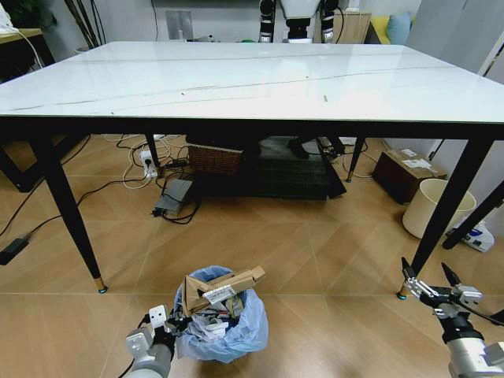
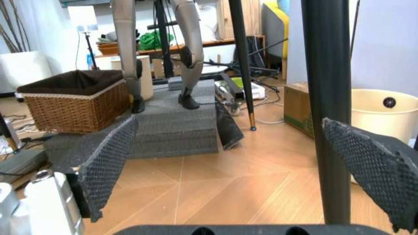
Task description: Pick up the trash bin and place the trash from the table into it.
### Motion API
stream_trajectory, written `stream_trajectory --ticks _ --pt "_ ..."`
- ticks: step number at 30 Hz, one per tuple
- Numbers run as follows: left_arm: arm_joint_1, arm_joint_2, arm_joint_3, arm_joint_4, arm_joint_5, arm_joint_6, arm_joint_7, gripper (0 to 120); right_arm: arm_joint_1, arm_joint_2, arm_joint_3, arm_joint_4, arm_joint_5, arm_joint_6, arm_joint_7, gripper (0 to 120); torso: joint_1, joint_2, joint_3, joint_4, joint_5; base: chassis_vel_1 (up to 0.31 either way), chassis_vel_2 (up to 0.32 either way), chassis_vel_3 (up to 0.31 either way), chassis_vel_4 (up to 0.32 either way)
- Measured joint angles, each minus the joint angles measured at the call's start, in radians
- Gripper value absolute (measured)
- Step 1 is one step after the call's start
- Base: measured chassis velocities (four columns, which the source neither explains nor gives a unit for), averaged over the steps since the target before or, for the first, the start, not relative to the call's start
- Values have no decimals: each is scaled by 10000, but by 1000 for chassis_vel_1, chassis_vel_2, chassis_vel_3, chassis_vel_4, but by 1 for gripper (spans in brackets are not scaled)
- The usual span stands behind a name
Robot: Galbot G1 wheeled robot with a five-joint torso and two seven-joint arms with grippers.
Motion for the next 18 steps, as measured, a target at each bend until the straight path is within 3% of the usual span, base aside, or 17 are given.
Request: stream_trajectory --ticks 13,18 --pt "-153 -18 7 224 -39 3 -38 0 0 0 0 0 0 0 0 100 0 2 0 1 -1 0 0 0 0" --pt "-176 -33 23 213 -40 33 -58 10 0 0 1 0 1 0 0 100 0 2 1 0 -1 0 0 0 0"
